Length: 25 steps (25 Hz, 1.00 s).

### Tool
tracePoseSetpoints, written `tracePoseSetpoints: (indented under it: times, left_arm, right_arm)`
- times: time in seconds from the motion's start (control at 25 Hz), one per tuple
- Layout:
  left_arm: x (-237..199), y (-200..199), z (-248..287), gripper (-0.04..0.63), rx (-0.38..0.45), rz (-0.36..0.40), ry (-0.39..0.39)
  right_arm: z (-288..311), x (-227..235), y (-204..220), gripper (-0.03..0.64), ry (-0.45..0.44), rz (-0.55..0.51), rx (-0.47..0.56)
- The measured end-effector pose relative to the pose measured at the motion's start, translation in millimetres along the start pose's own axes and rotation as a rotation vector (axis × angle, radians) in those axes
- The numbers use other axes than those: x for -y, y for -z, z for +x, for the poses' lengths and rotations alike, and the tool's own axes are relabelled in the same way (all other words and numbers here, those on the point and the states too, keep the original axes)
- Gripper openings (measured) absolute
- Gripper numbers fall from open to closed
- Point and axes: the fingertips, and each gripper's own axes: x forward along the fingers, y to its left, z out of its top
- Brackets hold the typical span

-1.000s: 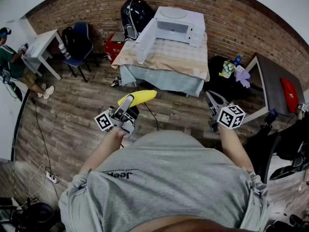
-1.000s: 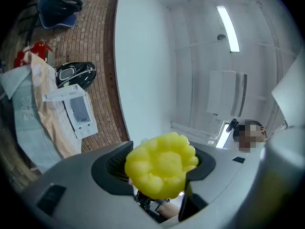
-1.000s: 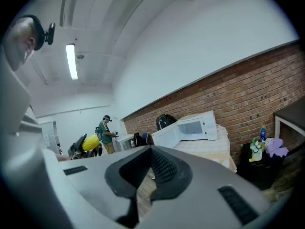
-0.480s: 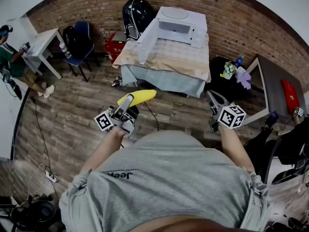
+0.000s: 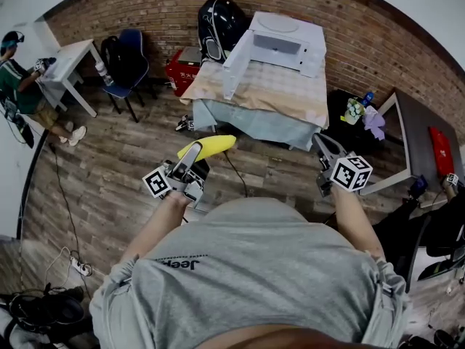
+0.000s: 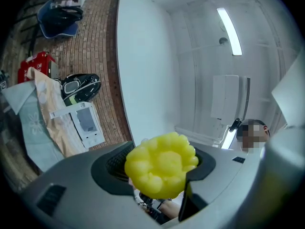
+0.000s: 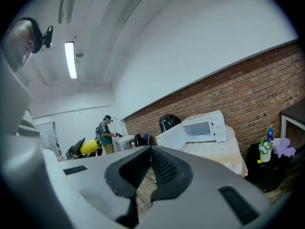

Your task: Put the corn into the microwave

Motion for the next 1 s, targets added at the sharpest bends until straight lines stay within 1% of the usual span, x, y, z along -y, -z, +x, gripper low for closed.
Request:
tracePoseSetpoints:
  times: [0.24,0.4,0.6,0.76,1.0]
  left_arm:
    - [-22,-41,-14,0.275,-0.027,-0.007,-0.029]
    - [-23,-55,-33,0.275,-0.043,-0.013,-0.029]
    - [-39,-65,-36,0.275,-0.059,-0.023,-0.035]
    - [-51,-62,-23,0.275,-0.071,-0.034,-0.048]
    - [-69,-43,15,0.275,-0.088,0.003,-0.075]
  right_arm:
    - [43,-9,-6,0.018,0.033,0.01,-0.005]
    - [51,-28,-1,0.018,0.053,0.003,-0.008]
    - [70,-35,4,0.018,0.055,-0.003,-0.025]
    - [79,-18,4,0.018,0.056,0.009,-0.036]
    - [89,33,1,0.018,0.016,0.028,-0.041]
